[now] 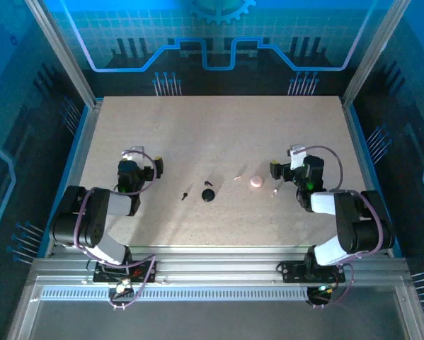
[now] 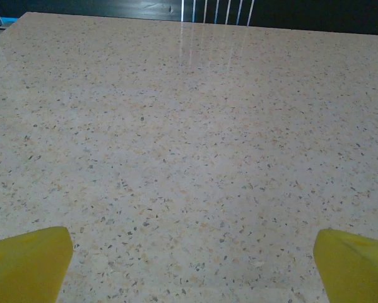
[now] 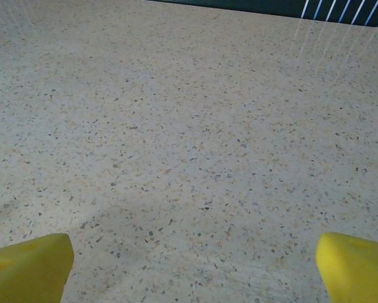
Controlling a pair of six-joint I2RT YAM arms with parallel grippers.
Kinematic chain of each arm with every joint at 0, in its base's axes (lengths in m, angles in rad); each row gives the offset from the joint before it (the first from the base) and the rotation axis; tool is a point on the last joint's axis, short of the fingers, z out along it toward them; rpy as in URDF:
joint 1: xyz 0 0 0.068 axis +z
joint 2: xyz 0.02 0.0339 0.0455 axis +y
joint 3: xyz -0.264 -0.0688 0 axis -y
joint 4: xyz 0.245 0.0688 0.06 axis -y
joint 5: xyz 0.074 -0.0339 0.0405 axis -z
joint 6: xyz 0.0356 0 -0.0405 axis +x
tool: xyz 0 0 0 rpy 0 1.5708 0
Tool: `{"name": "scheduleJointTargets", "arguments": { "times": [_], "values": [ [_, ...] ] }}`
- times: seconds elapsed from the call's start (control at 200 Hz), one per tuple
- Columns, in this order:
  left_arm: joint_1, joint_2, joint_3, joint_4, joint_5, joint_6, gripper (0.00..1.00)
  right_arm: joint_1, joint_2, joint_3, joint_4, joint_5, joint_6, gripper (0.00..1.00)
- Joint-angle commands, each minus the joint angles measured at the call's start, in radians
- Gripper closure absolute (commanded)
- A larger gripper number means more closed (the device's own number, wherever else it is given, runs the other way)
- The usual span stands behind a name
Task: Insert the wireless bluetooth earbuds into the charging case
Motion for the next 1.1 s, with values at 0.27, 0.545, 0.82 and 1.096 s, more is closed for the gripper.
{"name": "scheduleJointTargets", "arguments": {
  "times": [0.27, 0.545, 0.82, 1.096],
  "values": [
    [0.01, -0.014, 0.018, 0.0, 0.025, 0.021, 0.01, -0.001, 0.003, 0.017, 0.02, 0.01, 0.009, 0.0],
    [0.018, -0.015, 0.021, -0.005, 0.044, 0.017, 0.01, -0.004, 0.004, 0.017, 0.019, 0.008, 0.009, 0.0],
    [0.021, -0.014, 0.022, -0.007, 0.047, 0.017, 0.01, -0.004, 0.003, 0.015, 0.022, 0.008, 0.011, 0.0],
    [0.006, -0.061, -0.006, 0.008, 0.007, 0.027, 0.01, -0.005, -0.09, 0.105, -0.217, 0.01, 0.023, 0.0]
  ]
}}
